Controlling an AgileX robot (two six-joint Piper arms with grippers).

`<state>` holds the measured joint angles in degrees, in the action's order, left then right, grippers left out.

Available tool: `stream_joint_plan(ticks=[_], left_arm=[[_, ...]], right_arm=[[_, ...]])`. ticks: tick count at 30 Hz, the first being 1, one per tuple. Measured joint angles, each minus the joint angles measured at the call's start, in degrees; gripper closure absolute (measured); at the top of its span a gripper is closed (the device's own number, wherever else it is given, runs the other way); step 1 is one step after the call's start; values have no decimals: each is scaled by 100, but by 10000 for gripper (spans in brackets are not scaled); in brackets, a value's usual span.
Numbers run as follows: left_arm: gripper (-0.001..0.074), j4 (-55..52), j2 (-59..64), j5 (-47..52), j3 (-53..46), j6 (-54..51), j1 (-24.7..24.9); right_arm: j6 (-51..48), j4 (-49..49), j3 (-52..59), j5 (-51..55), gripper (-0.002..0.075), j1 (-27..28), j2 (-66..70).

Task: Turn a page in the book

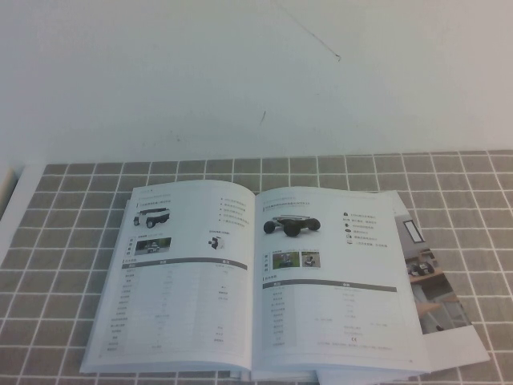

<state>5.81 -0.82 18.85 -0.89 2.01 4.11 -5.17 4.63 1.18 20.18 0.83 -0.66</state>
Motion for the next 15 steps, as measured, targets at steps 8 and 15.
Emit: stream_joint_plan(ticks=[8, 15], left_arm=[[739, 0, 0, 0, 0, 0, 0], [739, 0, 0, 0, 0, 0, 0]], right_arm=[[-9, -270, 0, 8, 728, 90, 0], [-9, -358, 0, 12, 728, 276, 0]])
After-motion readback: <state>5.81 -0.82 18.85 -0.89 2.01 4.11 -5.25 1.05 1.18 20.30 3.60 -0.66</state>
